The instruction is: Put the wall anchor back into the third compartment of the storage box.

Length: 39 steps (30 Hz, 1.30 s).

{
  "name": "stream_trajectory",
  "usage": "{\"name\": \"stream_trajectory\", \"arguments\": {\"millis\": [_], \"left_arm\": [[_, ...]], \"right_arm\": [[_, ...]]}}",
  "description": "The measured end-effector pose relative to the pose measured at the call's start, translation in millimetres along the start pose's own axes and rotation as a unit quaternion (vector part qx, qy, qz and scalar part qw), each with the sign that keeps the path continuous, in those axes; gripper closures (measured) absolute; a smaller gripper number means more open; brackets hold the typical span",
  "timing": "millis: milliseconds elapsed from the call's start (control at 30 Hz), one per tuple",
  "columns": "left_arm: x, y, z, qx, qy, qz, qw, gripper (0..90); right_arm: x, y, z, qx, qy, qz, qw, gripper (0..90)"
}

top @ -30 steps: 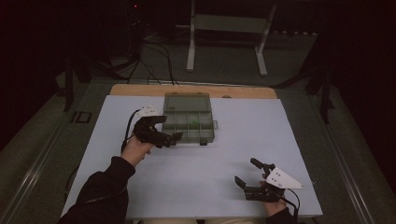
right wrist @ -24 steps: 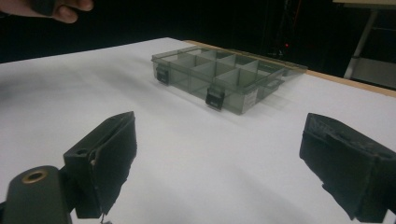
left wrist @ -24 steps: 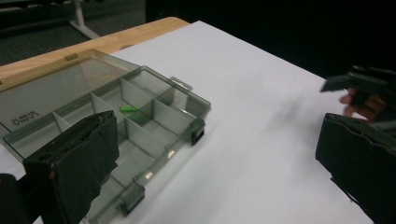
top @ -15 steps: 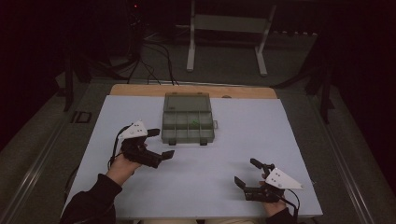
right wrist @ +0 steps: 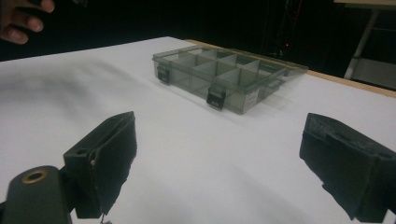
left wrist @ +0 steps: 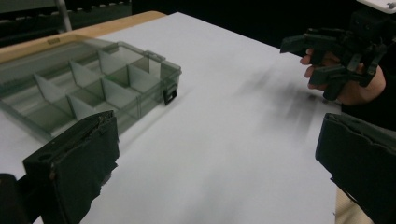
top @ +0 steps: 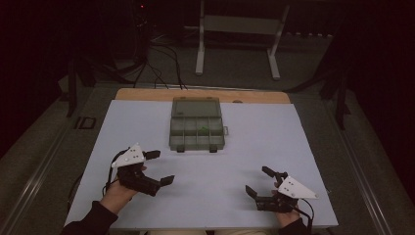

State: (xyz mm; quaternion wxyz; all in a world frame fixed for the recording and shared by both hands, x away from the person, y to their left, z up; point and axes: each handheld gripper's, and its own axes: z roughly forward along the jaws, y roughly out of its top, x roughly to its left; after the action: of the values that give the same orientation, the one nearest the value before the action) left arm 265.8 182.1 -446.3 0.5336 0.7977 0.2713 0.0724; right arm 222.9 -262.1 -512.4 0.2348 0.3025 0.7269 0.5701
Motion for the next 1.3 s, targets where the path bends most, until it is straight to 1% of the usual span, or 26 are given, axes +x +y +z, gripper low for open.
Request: {"name": "stream_trajectory", "arguments": {"millis": [133, 267, 333, 467, 500, 567, 633, 700, 800, 900, 1000, 1133, 1200, 1300], "left_arm": [[-3.5, -13.4, -5.0, -0.006, 0.001, 0.001, 1.0000, 0.0], [-6.3, -23.4, -10.0, -0.015, -0.006, 0.001, 0.9999, 0.0], [-6.8, -28.2, -12.1, -0.014, -0.006, 0.000, 0.9999, 0.0], [-5.9, -38.0, -16.8, -0.017, 0.010, -0.006, 0.9998, 0.0], [-5.9, -40.9, -17.5, -0.018, 0.012, -0.010, 0.9997, 0.0], [-5.1, -46.9, -18.6, -0.020, 0.014, -0.016, 0.9996, 0.0], [-6.0, -52.7, -18.9, -0.017, 0.019, -0.013, 0.9996, 0.0], [-5.9, -57.8, -18.9, -0.015, 0.024, -0.016, 0.9995, 0.0], [-5.3, -62.9, -19.9, -0.016, 0.040, -0.020, 0.9989, 0.0], [-5.5, -66.4, -22.3, -0.020, 0.048, -0.019, 0.9985, 0.0], [-5.3, -70.4, -23.7, -0.018, 0.057, -0.019, 0.9980, 0.0], [-4.4, -77.2, -24.6, -0.023, 0.083, -0.018, 0.9961, 0.0], [-4.4, -80.0, -24.3, -0.018, 0.086, -0.018, 0.9959, 0.0], [-4.1, -81.9, -24.5, -0.018, 0.091, -0.014, 0.9956, 0.0]], "right_arm": [[0.4, 0.0, 0.1, 0.001, 0.001, 0.000, 1.0000, 11.0], [0.7, -0.2, 0.4, 0.002, 0.003, -0.001, 1.0000, 11.0], [0.9, 0.0, 0.3, 0.002, 0.003, -0.002, 1.0000, 11.0], [1.0, -0.1, 0.4, 0.002, 0.003, -0.001, 1.0000, 11.0], [1.1, 0.0, 0.4, 0.002, 0.003, -0.001, 1.0000, 11.0], [1.2, -0.1, 0.6, 0.002, 0.003, -0.002, 1.0000, 11.0], [1.3, -0.1, 0.7, 0.002, 0.003, -0.002, 1.0000, 11.1], [1.3, -0.1, 0.6, 0.002, 0.003, -0.002, 1.0000, 11.0], [1.3, -0.3, 0.8, 0.003, 0.003, -0.002, 1.0000, 11.1], [1.3, -0.3, 0.9, 0.003, 0.003, -0.003, 1.0000, 11.0], [1.1, -0.5, 1.0, 0.004, 0.003, -0.002, 1.0000, 11.0], [1.3, -0.6, 1.3, 0.004, 0.004, -0.004, 1.0000, 11.0], [1.4, -0.6, 1.4, 0.005, 0.004, -0.004, 1.0000, 11.0], [1.2, -0.7, 1.3, 0.006, 0.003, -0.001, 1.0000, 11.0]]}}
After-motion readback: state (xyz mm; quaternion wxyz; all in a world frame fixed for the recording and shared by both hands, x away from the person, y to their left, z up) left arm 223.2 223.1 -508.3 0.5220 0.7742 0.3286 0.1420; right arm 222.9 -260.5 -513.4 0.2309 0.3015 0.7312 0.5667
